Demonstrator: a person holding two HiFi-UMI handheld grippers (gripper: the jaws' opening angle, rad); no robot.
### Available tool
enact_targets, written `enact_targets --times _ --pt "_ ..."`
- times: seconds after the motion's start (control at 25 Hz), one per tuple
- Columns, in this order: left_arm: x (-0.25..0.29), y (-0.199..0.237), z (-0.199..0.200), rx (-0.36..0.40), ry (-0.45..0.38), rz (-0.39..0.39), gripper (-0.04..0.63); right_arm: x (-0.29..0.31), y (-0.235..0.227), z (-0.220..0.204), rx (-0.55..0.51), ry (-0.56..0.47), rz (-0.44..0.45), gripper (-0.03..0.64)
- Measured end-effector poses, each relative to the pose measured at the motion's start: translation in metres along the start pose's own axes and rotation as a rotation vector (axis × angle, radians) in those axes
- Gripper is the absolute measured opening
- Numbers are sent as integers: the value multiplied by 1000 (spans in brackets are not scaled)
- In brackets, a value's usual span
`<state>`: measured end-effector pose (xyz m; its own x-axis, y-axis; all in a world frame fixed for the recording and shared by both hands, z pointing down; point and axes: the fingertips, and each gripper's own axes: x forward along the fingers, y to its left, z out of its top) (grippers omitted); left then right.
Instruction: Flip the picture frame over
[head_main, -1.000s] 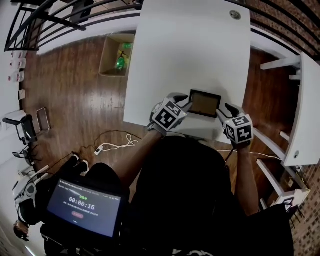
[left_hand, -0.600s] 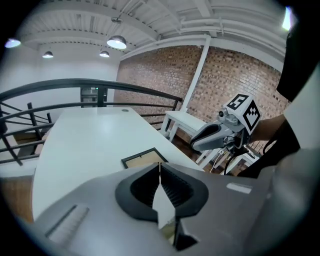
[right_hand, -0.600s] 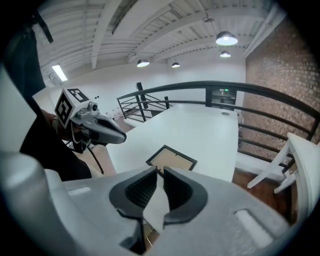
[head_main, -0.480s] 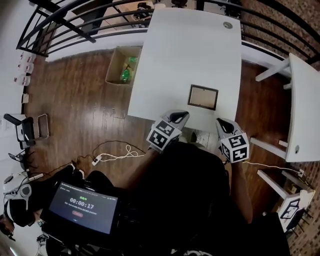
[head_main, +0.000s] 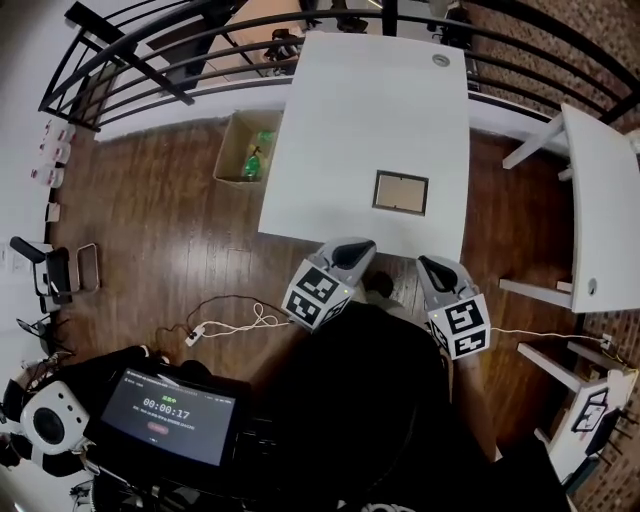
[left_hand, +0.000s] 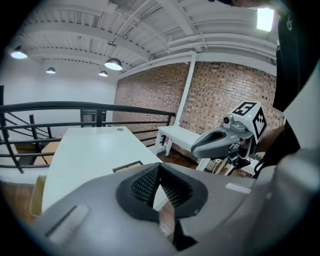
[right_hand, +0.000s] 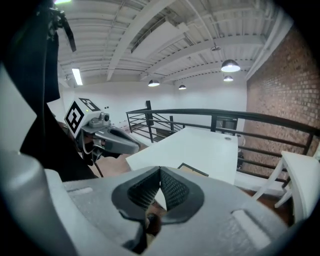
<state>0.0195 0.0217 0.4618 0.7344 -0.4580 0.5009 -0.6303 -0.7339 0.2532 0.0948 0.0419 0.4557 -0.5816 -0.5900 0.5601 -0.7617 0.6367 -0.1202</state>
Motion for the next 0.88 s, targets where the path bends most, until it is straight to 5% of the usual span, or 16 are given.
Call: enact_targets --times 0.88 --pt "-140 -6 -15 73 -157 -153 15 15 156 46 -28 -50 -66 -8"
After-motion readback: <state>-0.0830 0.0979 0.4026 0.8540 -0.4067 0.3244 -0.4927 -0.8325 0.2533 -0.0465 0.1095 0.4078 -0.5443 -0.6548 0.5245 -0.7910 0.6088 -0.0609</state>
